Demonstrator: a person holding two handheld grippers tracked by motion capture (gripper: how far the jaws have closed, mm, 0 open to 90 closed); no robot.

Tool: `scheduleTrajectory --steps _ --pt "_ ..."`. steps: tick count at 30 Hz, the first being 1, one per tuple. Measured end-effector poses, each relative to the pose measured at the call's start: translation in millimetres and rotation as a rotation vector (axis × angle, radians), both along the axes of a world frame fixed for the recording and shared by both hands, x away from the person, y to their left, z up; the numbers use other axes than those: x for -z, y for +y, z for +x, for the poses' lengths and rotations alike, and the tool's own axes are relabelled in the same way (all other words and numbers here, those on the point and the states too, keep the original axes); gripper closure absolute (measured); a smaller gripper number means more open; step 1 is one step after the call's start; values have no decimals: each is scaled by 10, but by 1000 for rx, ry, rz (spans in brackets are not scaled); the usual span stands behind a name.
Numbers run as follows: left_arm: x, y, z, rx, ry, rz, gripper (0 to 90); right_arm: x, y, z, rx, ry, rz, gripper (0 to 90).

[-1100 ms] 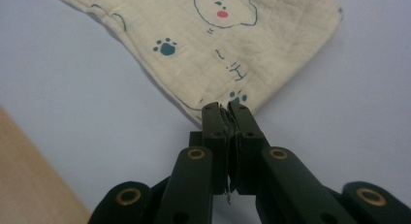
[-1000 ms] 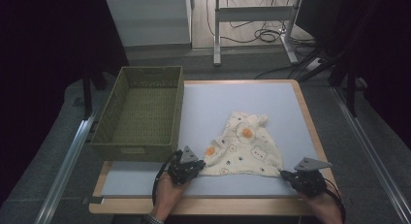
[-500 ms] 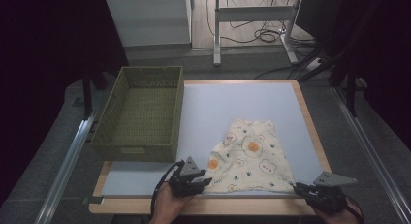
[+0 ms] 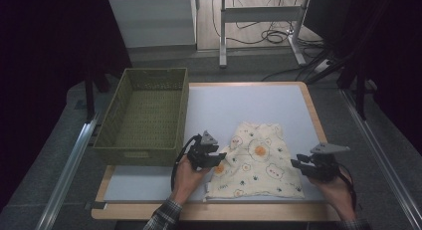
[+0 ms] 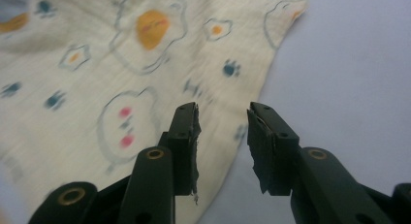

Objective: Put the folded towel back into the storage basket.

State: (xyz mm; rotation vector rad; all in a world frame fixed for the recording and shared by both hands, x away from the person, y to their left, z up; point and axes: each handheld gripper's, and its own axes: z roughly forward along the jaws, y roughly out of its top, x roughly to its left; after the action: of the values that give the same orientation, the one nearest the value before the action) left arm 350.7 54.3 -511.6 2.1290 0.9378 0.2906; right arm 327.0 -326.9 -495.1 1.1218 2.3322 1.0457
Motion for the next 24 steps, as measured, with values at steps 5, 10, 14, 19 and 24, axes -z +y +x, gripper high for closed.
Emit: scheduleTrajectory --steps 5,10,14,19,24 --pt "59 -54 278 -14 37 3 578 8 77 363 38 5 -1 628" --pt "158 -216 373 21 70 14 565 54 192 711 68 10 4 602" --pt "204 -330 332 22 20 56 591 161 285 885 85 28 -2 535" --pt "213 -321 318 52 30 22 862 249 350 863 91 32 -22 802" --pt "22 -161 261 -41 -107 0 877 186 338 768 78 1 -102 877"
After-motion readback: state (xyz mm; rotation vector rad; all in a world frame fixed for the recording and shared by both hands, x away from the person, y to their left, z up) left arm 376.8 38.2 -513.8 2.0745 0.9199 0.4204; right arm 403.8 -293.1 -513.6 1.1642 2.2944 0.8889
